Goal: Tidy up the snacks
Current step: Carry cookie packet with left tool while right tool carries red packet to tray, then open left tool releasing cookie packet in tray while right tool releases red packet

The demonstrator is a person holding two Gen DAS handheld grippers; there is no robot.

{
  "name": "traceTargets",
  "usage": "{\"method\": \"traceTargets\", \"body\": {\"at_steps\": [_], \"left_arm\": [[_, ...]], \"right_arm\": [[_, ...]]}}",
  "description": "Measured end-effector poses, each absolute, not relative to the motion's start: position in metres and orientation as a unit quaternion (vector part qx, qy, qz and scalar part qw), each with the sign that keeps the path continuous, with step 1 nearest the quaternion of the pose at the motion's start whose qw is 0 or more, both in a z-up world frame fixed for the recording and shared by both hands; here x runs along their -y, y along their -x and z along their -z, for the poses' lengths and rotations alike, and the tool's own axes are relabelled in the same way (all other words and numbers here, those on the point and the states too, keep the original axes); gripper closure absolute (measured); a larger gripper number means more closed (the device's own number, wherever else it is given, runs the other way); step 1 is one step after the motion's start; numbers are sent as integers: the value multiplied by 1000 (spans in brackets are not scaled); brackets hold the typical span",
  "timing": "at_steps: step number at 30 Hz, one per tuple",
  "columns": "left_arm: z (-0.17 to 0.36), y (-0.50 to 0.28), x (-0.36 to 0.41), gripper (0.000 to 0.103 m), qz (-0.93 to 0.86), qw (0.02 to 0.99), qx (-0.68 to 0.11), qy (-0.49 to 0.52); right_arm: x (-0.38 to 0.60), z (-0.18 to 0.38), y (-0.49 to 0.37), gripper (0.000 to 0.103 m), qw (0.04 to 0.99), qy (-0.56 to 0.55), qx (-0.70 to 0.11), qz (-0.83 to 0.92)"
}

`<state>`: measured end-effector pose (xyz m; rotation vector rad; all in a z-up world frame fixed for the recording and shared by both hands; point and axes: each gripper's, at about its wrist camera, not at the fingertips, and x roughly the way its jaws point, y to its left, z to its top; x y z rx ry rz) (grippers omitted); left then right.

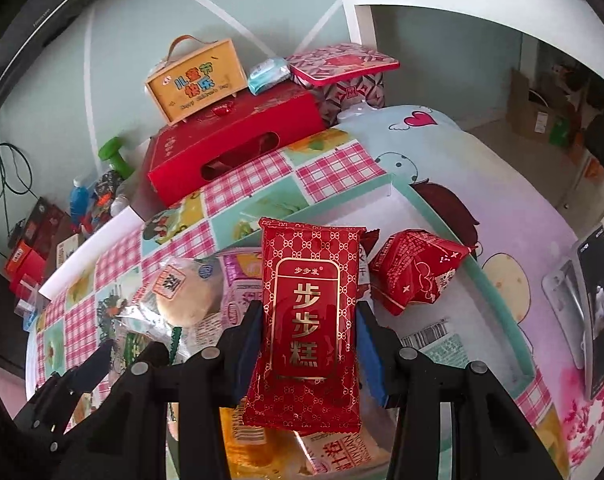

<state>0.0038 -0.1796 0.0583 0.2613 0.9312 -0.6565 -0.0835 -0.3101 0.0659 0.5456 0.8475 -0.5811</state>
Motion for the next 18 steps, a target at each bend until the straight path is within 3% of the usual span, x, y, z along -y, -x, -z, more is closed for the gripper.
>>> {"method": "traceTargets", "body": {"at_steps": [18], "left_arm": [[-46, 1, 191, 47, 339, 819, -450, -110]], "right_arm": [[305, -56, 75, 55, 835, -249, -415, 262]]}}
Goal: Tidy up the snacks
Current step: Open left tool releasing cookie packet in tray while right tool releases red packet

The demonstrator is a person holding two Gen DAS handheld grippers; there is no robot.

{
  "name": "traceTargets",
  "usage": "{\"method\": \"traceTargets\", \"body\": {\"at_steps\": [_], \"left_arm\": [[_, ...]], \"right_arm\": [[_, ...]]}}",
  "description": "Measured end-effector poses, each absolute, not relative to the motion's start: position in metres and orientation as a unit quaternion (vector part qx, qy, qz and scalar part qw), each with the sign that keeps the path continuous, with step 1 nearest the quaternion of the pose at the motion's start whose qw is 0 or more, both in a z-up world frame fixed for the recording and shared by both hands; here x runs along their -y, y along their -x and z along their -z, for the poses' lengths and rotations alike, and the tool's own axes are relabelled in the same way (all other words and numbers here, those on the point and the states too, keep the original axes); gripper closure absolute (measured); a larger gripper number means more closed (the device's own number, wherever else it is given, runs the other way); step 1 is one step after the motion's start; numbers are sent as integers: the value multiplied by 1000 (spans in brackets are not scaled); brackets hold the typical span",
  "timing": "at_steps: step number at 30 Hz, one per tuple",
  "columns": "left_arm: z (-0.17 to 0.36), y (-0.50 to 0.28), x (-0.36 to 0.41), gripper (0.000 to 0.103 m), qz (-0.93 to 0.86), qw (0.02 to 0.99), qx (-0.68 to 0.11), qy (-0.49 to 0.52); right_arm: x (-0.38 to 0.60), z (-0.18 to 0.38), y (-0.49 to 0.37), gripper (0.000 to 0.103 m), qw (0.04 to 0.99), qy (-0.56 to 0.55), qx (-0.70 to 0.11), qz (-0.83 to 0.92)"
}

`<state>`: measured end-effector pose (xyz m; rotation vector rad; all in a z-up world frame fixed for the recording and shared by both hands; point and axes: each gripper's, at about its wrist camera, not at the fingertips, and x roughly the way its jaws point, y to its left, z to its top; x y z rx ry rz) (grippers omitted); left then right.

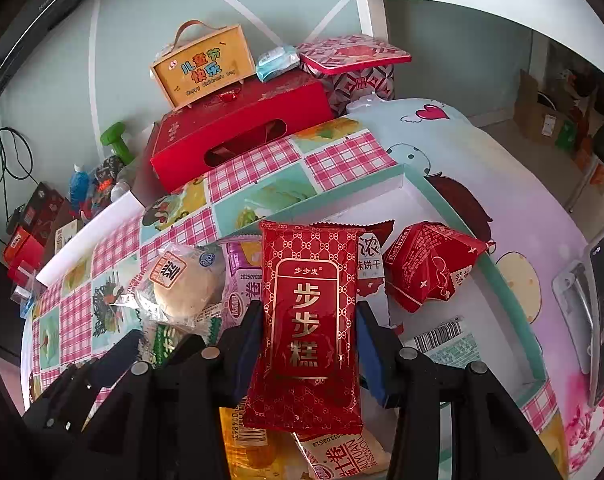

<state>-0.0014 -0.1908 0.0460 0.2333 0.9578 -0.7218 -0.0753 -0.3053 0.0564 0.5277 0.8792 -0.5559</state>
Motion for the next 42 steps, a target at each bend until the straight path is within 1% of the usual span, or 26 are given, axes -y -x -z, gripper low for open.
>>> {"method": "traceTargets", "body": {"at_steps": [2, 3, 9, 12, 16, 19, 21, 23, 24, 25, 27, 29, 30, 31, 32, 42], "left_arm": [[-48, 2, 189, 43, 340, 820, -448, -104], [-49, 3, 187, 39, 341, 820, -449, -102], [-52, 7, 173, 37, 330, 818, -461, -102], [-56, 5, 161, 31, 312, 822, -466, -96], [-58, 1, 143, 30, 284, 831, -470, -86], [-57, -6, 130, 30, 253, 837, -479, -73], [-53, -11, 122, 28, 234, 839, -487, -66], [-47, -16, 118, 26, 216, 838, -497, -63], [-45, -17, 116, 25, 208, 838, -500, -63], [-43, -19, 114, 20, 201, 838, -503, -63], [-41, -21, 111, 14, 188, 840, -505, -60], [-38, -24, 106, 14, 172, 844, -505, -59], [-36, -24, 104, 9, 164, 845, -506, -60], [-34, -25, 101, 3, 154, 846, -507, -61], [-32, -25, 98, 1, 145, 846, -509, -62], [-30, -17, 64, 1, 96, 849, -515, -69]], "right_arm": [[306, -56, 75, 55, 834, -249, -416, 263], [305, -56, 75, 55, 834, -249, -416, 264], [303, -56, 73, 55, 835, -248, -419, 258], [302, -57, 72, 55, 835, -246, -420, 255], [299, -57, 72, 55, 836, -243, -423, 250], [296, -57, 71, 53, 837, -239, -426, 246], [294, -56, 70, 52, 837, -238, -429, 242], [294, -56, 69, 35, 838, -242, -429, 235], [293, -56, 69, 33, 838, -244, -429, 232], [293, -56, 68, 31, 839, -243, -429, 231], [291, -56, 68, 28, 838, -238, -432, 232], [289, -55, 69, 18, 838, -234, -434, 232], [287, -55, 69, 15, 839, -231, -435, 232], [285, -55, 70, 6, 840, -228, -435, 231], [282, -55, 71, 0, 841, -222, -436, 232], [252, -70, 84, 0, 855, -192, -423, 230]]}}
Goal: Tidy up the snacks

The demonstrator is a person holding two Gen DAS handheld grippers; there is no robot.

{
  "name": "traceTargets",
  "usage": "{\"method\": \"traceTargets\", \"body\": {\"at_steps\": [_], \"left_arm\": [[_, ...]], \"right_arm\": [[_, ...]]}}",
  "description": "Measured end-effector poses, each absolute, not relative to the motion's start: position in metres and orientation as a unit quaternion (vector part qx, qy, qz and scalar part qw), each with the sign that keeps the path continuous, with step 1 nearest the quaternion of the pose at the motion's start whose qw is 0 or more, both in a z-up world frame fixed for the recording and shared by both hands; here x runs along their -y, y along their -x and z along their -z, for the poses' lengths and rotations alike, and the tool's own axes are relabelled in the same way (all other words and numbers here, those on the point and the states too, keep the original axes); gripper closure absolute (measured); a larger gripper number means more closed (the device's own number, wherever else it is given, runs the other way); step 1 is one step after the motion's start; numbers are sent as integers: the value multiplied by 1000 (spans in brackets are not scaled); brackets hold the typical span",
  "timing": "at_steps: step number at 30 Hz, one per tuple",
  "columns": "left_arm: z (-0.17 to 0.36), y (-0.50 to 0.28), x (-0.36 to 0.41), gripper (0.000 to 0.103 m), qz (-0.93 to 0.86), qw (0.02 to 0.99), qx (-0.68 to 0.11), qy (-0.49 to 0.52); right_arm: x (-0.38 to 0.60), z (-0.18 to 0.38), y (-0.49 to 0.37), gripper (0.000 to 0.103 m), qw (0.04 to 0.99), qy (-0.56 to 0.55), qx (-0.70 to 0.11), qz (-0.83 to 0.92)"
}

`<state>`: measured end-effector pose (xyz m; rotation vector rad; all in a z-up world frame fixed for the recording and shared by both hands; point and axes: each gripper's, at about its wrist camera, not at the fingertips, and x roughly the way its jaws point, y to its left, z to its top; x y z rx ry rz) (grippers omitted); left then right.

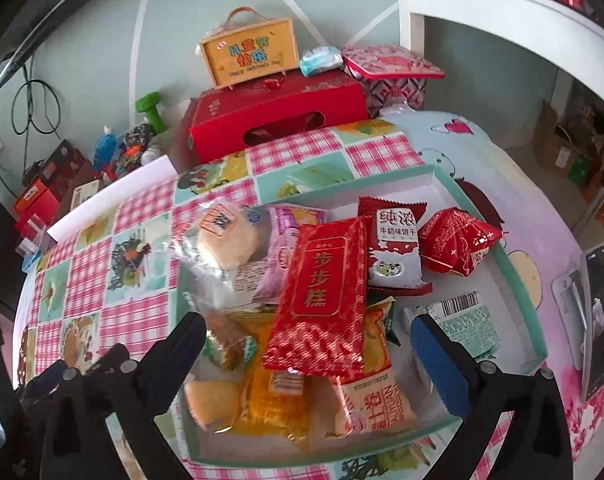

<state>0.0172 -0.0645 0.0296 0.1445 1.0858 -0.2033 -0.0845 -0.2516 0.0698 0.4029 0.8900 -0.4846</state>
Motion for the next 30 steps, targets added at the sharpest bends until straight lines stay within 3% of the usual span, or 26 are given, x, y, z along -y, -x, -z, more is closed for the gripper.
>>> {"method": "traceTargets", "body": {"at_steps": [8, 30], "left_arm": [[-38, 2, 51, 1, 81, 856, -504, -78], [-18, 52, 16, 1, 66, 845, -517, -119]], "right_arm": [[228, -82, 95, 0, 868, -170, -412, 218], [187, -50, 145, 0, 862, -141, -447, 195]]}}
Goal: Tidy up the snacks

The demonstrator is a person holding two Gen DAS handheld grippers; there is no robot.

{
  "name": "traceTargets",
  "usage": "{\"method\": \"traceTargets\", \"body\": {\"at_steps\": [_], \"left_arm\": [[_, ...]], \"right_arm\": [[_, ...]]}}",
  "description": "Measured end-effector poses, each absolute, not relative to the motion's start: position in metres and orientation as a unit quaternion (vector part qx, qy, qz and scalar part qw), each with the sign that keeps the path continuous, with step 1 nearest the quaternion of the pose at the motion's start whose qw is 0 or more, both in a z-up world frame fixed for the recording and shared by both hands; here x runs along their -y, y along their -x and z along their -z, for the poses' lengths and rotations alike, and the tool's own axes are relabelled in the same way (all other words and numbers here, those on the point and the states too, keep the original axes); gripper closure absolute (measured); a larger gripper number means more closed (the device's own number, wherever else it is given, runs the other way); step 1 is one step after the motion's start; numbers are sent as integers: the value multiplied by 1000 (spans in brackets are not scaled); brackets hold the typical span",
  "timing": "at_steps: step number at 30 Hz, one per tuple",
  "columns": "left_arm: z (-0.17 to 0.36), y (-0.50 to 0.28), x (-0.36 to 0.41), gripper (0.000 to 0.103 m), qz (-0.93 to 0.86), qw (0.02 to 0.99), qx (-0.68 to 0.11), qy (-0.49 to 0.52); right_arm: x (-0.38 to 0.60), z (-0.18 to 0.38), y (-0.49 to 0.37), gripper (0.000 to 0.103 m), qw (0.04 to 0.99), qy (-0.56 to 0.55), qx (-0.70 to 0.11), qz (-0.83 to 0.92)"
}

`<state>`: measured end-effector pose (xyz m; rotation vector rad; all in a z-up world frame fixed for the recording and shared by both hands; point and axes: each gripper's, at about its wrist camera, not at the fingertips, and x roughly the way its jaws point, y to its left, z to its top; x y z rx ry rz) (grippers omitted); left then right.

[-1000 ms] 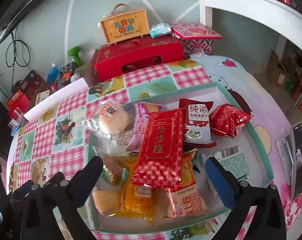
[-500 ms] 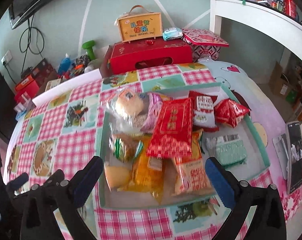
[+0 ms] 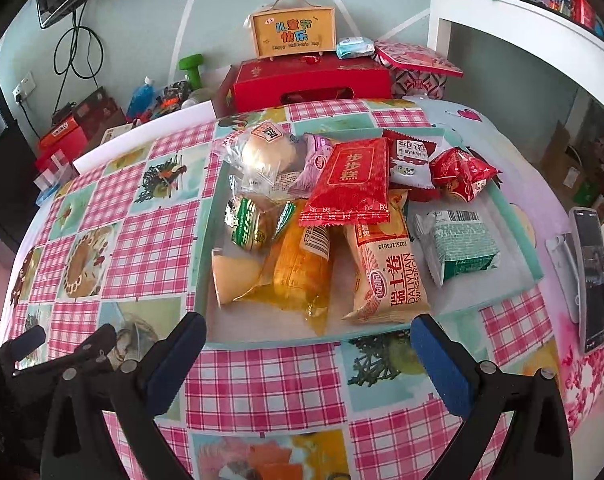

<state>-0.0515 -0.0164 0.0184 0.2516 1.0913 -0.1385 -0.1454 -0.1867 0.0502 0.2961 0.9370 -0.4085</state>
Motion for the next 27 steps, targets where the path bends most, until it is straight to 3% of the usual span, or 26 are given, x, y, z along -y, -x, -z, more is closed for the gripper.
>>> {"method": "traceTargets", "body": {"at_steps": [27], "left_arm": [[-13, 47, 18, 1, 71, 840, -525, -120]], "right_arm": [[195, -44, 145, 0, 855, -150, -451, 207]]}}
